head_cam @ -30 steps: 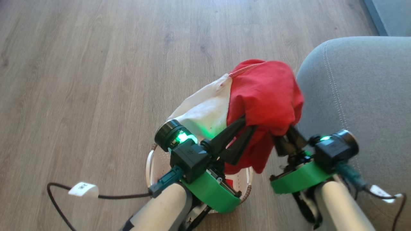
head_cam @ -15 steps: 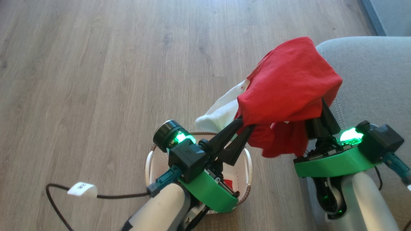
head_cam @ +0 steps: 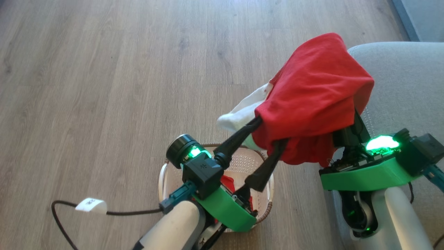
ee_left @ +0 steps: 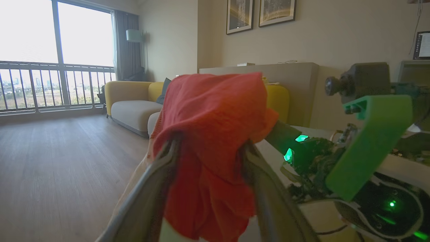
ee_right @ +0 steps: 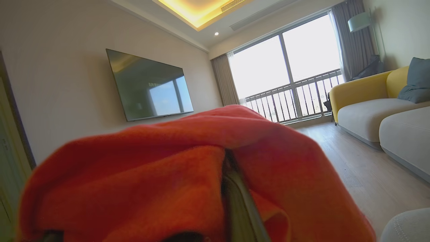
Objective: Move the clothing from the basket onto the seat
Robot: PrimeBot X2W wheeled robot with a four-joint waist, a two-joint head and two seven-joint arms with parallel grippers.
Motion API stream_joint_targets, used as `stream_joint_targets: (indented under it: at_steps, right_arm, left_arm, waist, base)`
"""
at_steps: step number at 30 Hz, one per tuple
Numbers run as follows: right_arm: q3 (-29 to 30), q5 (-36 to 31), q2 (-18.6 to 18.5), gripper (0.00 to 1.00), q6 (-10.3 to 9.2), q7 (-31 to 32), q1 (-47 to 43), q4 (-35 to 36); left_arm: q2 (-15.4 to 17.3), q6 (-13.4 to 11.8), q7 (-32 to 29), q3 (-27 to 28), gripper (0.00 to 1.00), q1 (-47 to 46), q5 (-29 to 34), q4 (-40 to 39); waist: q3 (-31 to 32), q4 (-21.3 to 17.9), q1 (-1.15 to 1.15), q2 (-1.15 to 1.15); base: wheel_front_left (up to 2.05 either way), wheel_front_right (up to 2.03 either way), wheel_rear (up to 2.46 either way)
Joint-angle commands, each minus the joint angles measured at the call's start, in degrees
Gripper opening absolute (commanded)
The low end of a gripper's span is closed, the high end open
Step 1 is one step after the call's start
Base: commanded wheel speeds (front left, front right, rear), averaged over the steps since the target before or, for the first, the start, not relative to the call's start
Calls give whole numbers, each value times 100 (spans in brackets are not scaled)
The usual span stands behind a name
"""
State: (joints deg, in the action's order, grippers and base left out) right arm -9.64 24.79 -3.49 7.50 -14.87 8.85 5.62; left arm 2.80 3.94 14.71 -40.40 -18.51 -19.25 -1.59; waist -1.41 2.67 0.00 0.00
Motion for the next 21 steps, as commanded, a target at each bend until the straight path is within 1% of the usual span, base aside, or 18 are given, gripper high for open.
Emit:
stream_joint_targets:
  at_steps: [1,2,10,21]
  right_arm:
    - [-140,52,61,0,-1,-13,283,263]
    - [-143,58,61,0,-1,-13,279,277]
    - [-69,94,61,0,-1,-13,248,297]
    - [331,121,61,0,-1,-13,203,350]
  left_arm:
    - [8,35,29,242,92,-173,4,-140]
    - [8,39,29,241,100,-166,22,-97]
    - [8,48,29,315,100,-164,263,309]
    - [8,225,29,457,100,145,607,961]
  waist:
    - [3,2,0,0]
    - [7,2,0,0]
    - [26,-32,0,0]
    - [21,-91,0,0]
  base:
    - [0,0,0]
    - [0,0,0]
    - [0,0,0]
    - [0,0,0]
